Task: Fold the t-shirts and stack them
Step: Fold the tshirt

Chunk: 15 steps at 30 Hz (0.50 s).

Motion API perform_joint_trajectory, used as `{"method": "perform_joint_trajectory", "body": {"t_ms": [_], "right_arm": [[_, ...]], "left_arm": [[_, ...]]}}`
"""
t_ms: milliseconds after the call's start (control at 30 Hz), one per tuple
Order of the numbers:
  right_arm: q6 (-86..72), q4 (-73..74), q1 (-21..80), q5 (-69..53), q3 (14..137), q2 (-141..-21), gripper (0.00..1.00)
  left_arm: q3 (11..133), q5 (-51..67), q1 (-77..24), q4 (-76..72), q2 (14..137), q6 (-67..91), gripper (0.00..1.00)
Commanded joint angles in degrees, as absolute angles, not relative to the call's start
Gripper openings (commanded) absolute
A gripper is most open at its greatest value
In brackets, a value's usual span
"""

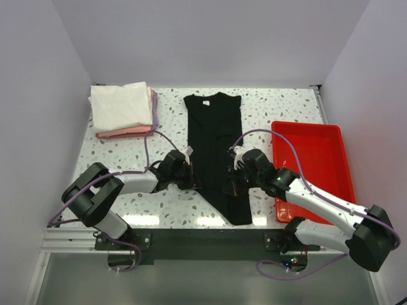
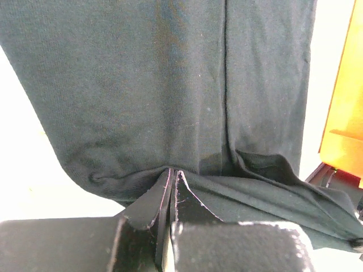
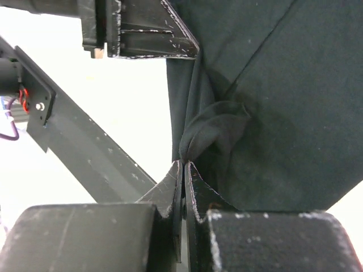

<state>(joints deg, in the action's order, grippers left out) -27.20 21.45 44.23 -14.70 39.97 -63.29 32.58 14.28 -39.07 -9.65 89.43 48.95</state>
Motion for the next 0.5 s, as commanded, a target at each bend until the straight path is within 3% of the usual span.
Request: {"method": "perform_joint_trajectory", "body": {"t_ms": [0,267,333,467], "right_arm": [[-28.4,21.1,43.9,-17.5,37.3,-58.3,0.0],[-31.5,27.5,43.9,-4.8,35.0,-60.5,0.06],[-31.4,29.2,43.9,-3.3,35.8,-62.0,0.15],[-29.1,29.5,43.9,-3.2,39.2,-63.8,0.22]], "left_arm": [[29.7,6.0,-38.7,1.7,91.1,46.9,0.0],[29.9,5.6,-38.7,2.6,90.5,46.5,0.0],[29.8,5.8,-38.6,2.6,90.2,46.1,0.0],[29.8,6.2,-38.6,2.4,89.1,45.5,0.0]]}}
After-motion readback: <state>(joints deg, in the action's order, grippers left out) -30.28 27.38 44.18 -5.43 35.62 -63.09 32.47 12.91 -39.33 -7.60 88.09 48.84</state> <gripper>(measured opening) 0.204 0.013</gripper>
